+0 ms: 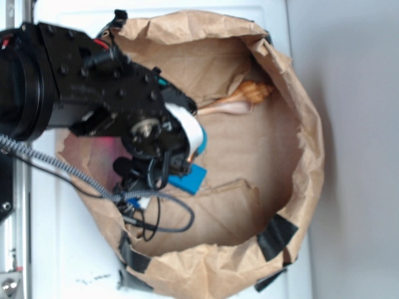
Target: Grab the blue block.
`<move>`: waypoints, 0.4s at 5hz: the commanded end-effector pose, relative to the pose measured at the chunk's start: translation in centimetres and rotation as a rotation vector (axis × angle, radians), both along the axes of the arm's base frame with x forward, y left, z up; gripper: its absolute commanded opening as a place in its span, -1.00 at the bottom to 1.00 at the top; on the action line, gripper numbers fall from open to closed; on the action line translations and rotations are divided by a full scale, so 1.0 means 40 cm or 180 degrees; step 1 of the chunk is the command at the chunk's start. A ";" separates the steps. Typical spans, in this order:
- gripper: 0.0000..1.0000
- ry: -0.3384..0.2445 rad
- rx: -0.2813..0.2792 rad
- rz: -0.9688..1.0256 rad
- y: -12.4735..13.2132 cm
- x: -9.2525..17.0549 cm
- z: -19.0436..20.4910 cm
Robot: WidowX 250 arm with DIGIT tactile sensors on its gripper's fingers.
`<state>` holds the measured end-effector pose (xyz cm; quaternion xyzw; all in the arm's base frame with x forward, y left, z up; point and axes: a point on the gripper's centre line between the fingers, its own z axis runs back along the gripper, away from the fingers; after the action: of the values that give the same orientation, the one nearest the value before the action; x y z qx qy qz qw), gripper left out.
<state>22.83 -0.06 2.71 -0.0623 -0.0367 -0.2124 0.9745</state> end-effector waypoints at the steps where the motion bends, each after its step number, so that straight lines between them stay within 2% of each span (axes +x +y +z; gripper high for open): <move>1: 1.00 -0.0186 -0.0014 -0.0089 -0.058 0.021 0.020; 2: 1.00 -0.0279 -0.0047 -0.0061 -0.068 0.035 0.027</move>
<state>23.55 -1.22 2.78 -0.0638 -0.0572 -0.2007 0.9759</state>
